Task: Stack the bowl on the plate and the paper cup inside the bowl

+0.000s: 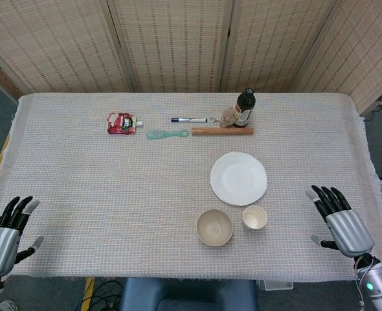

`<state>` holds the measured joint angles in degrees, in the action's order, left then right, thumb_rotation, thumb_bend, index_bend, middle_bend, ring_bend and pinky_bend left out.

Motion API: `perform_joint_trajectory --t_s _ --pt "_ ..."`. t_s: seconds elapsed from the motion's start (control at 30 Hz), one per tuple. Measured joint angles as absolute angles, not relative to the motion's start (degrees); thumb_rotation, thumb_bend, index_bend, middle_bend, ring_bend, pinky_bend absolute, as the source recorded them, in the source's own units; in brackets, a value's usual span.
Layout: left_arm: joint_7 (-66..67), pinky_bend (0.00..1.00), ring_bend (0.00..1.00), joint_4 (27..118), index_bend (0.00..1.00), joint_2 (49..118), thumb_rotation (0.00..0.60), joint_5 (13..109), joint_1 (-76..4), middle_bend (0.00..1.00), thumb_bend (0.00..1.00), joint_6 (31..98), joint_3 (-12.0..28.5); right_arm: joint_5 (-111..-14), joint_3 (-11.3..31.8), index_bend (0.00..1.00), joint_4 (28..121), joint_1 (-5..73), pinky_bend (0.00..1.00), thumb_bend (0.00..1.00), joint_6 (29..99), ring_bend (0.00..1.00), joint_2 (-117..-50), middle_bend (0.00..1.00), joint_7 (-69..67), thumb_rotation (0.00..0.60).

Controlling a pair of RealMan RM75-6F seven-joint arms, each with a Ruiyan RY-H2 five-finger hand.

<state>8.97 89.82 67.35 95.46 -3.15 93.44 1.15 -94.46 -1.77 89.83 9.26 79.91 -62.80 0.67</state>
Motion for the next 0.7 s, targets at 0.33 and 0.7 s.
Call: perform_joint_trajectory --t_s 0.33,0.7 --pt "9.48 0.45 0.11 90.04 0.17 67.54 0.600 95.93 -3.24 0.16 0.26 93.38 0.97 -94.06 -1.81 0.00 89.90 9.92 0.00 0.07 78.52 0.00 -62.49 0.00 -1.67 0.600" --pt "8.47 0.45 0.11 89.77 0.17 67.40 0.600 95.47 -3.42 0.16 0.26 93.19 1.09 -97.01 -2.21 0.00 97.78 15.02 0.00 0.04 72.44 0.00 -57.85 0.00 -4.17 0.600"
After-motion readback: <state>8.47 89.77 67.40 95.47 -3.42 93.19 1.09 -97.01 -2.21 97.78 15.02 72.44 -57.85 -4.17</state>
